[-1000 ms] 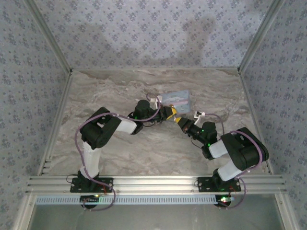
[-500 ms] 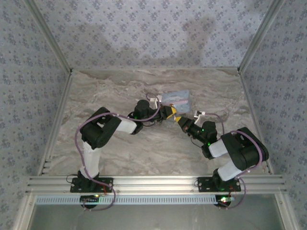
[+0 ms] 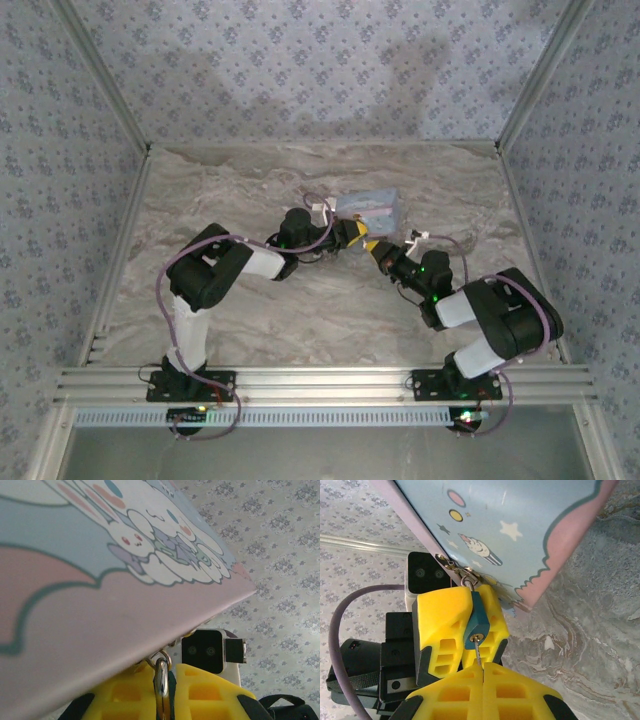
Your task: Unlock a padlock with a key
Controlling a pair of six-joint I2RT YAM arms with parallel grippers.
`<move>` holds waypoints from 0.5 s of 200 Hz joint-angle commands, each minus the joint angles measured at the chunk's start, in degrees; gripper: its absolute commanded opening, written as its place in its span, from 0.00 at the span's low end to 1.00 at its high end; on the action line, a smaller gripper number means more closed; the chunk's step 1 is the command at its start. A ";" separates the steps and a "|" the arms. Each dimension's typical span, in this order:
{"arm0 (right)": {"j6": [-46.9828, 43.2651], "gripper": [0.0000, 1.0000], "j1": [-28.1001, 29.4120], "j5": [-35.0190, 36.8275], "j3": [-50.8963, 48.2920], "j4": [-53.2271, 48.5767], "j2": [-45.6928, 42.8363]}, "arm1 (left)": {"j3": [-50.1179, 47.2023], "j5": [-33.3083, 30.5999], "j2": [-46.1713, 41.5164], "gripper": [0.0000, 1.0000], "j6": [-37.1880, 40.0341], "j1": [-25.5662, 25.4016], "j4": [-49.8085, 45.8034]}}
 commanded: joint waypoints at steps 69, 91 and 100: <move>-3.05 0.00 1.33 5.15 3.78 -14.43 -8.95 | 0.66 3.17 0.29 0.00 -1.04 -1.72 7.61; -2.72 0.00 1.61 5.80 3.82 -11.70 -7.03 | 0.98 3.06 0.48 0.00 -1.32 -1.94 7.89; -2.76 0.00 1.86 6.10 4.10 -11.44 -6.56 | 0.97 3.17 0.47 0.00 -1.20 -1.98 7.81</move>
